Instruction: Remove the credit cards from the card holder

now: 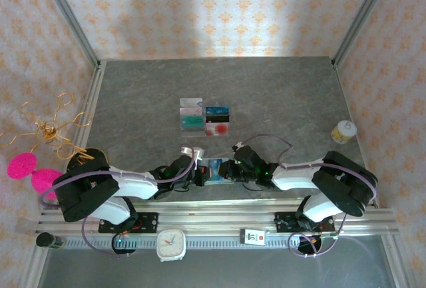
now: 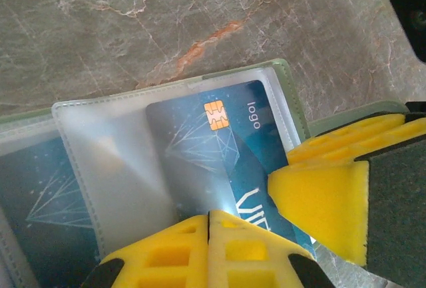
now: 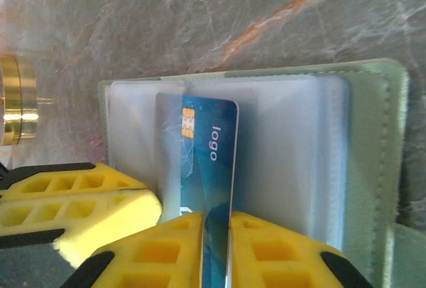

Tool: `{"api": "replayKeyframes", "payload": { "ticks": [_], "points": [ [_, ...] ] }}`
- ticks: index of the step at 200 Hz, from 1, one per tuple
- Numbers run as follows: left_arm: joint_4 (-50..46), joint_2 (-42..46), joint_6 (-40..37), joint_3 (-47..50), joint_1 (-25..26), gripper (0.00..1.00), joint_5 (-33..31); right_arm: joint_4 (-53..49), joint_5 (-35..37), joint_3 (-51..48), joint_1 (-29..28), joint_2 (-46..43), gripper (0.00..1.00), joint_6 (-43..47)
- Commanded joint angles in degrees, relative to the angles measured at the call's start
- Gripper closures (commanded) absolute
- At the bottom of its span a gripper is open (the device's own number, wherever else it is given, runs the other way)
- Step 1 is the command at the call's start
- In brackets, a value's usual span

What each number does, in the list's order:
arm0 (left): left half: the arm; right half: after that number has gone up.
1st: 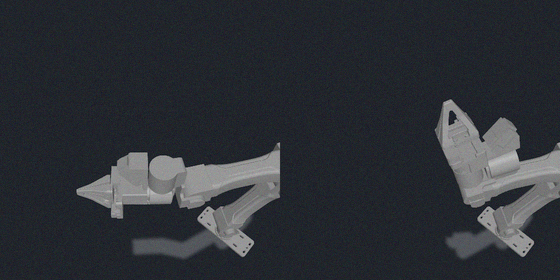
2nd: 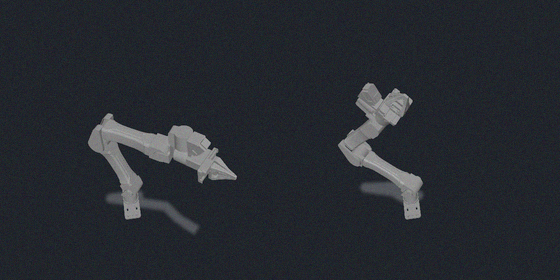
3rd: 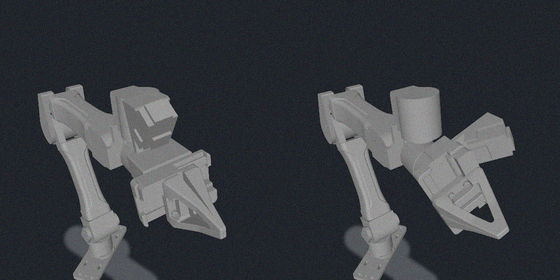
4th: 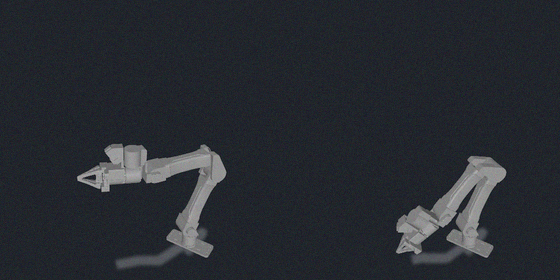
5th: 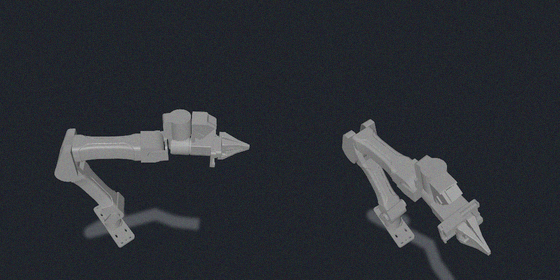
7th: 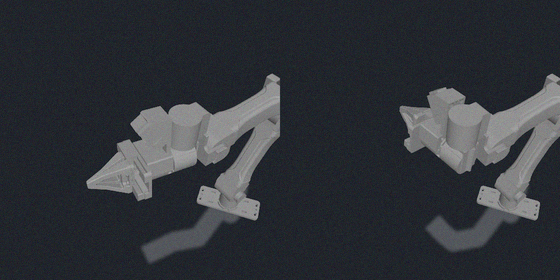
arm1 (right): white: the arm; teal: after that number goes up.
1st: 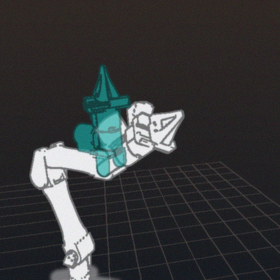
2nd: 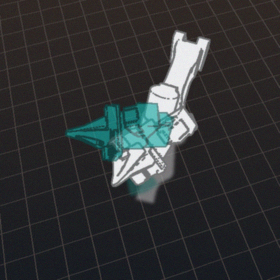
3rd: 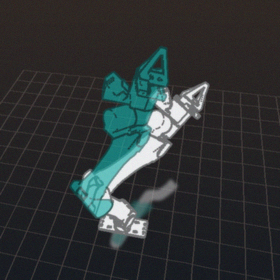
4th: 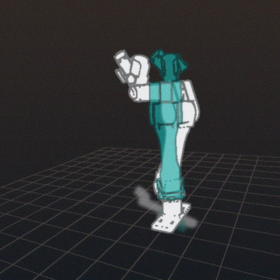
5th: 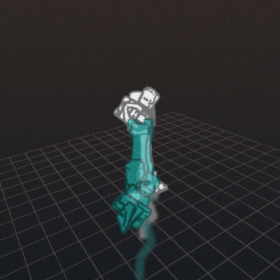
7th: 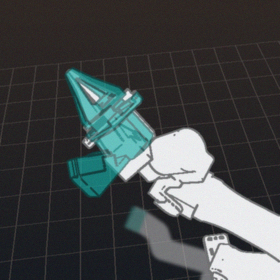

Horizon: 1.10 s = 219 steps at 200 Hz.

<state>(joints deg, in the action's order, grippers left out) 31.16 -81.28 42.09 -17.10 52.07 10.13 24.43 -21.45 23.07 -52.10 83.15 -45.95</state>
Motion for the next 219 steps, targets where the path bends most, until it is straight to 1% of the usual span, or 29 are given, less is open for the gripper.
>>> {"api": "replayKeyframes", "payload": {
  "ticks": [1,8,28,56,75,101,113,123,136,144,161,178,196,219],
  "points": [
    [-2.99,-1.83,-1.26,0.84,-0.35,1.0,1.3,1.3,-0.76,0.54,0.13,0.54,0.96,2.39],
    [-3.24,-1.75,-1.3,0.88,-0.33,1.0,1.31,-1.04,0.38,1.11,0.16,0.27,1.0,3.6],
    [-3.58,-1.04,-1.77,1.02,-0.79,1.0,1.42,-8.24,4.61,2.11,0.15,-2.73,1.0,7.33],
    [-3.91,-0.77,-2.86,0.63,-1.28,1.0,2.38,-18.54,11.52,3.03,0.39,-9.61,1.0,11.9],
    [-4.49,-0.25,-3.65,-0.07,-1.53,1.0,2.99,-21.88,12.43,3.53,0.96,-15.04,1.0,15.76],
    [-6.73,4.03,-4.32,-1.41,-1.63,1.0,3.62,-25.39,13.84,7.68,0.94,-20.46,1.0,22.5],
    [-8.52,7.05,-4.22,-2.0,-1.65,0.87,3.57,-26.41,15.58,10.51,0.94,-21.69,1.0,25.21],
    [-9.82,9.58,-4.09,-2.23,-1.62,0.79,3.35,-26.6,17.45,13.17,1.07,-21.99,1.0,27.58],
    [-11.61,12.75,-3.86,-2.37,-1.62,0.67,2.64,-26.41,18.15,17.48,2.1,-20.99,1.0,31.02],
    [-12.51,14.35,-3.77,-2.44,-1.71,0.61,2.31,-25.9,17.39,20.15,3.51,-19.79,1.0,32.82],
    [-15.02,17.5,-3.63,-2.67,-2.1,0.52,1.15,-25.4,13.88,25.84,7.55,-16.23,1.0,37.44],
    [-17.73,20.29,-4.14,-3.03,-3.1,0.45,0.44,-26.47,10.06,31.53,10.57,-11.89,1.0,45.25],
    [-21.03,23.36,-4.75,-3.44,-4.5,0.38,-0.58,-28.97,3.97,37.14,13.43,-8.12,1.0,52.87],
    [-23.82,26.47,-5.43,-4.02,-6.35,0.3,-1.09,-35.75,-3.87,44.27,16.07,-3.07,1.0,63.68]
  ]
}}
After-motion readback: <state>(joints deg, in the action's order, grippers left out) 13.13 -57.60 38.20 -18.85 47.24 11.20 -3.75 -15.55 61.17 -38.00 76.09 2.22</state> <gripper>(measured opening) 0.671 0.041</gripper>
